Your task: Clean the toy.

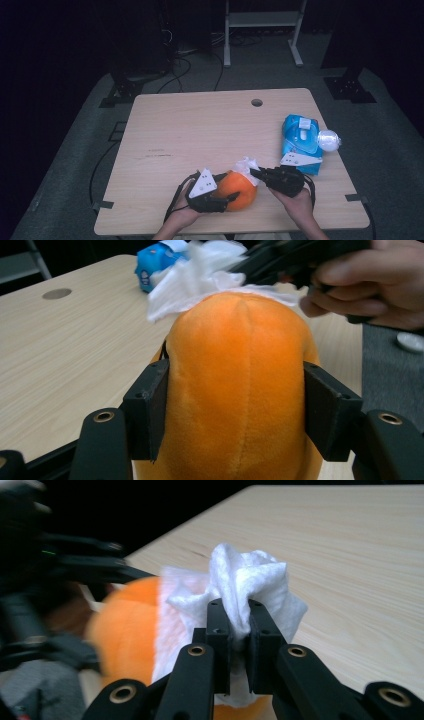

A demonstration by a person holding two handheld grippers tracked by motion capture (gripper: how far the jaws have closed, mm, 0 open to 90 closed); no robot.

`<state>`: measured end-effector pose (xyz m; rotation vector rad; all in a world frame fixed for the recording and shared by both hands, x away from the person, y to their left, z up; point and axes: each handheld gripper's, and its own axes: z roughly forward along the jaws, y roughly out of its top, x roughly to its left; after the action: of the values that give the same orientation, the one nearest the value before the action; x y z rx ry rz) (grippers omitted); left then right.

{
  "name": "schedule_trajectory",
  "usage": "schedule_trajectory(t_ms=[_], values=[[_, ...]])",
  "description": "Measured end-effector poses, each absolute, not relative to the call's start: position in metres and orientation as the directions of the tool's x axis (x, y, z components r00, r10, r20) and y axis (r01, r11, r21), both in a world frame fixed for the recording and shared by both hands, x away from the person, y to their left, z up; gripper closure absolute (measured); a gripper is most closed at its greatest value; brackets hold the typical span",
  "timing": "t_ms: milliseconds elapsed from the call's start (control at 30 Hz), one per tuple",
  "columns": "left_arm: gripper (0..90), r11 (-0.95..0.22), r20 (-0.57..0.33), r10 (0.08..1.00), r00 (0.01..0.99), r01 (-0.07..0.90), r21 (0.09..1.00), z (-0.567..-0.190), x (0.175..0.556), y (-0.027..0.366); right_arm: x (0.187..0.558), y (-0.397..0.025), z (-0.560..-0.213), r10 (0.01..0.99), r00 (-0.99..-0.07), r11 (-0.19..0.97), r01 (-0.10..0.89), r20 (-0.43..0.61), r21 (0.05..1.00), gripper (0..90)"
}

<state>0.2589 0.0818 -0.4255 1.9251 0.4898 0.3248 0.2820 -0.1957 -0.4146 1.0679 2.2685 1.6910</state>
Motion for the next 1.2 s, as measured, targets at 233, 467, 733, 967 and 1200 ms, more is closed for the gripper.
schedule_trajectory(t_ms=[233,467,733,967,1200], values=[[36.5,-0.284,-0.041,0.562,0.826,0.239,0.928,-0.42,0.265,0.093,0.274,-0.183,-0.408,0.501,-0.805,0.117,0.428,0.318,0.896,81.4],[35.0,-0.293,-0.035,0.574,0.818,0.245,0.924,-0.424,0.264,0.088,0.276,-0.181,-0.413,0.546,-0.782,0.132,0.435,0.301,0.891,81.4],[19.9,-0.311,-0.025,0.551,0.834,0.233,0.921,-0.425,0.266,0.086,0.281,-0.185,-0.417,0.577,-0.766,0.137,0.434,0.284,0.89,81.3],[28.5,-0.359,0.009,0.525,0.851,0.211,0.909,-0.43,0.258,0.072,0.265,-0.168,-0.405,0.561,-0.807,0.192,0.344,0.185,0.919,81.1],[16.1,-0.308,-0.034,0.568,0.822,0.25,0.918,-0.43,0.267,0.084,0.279,-0.187,-0.413,0.638,-0.739,0.158,0.401,0.217,0.903,81.2]])
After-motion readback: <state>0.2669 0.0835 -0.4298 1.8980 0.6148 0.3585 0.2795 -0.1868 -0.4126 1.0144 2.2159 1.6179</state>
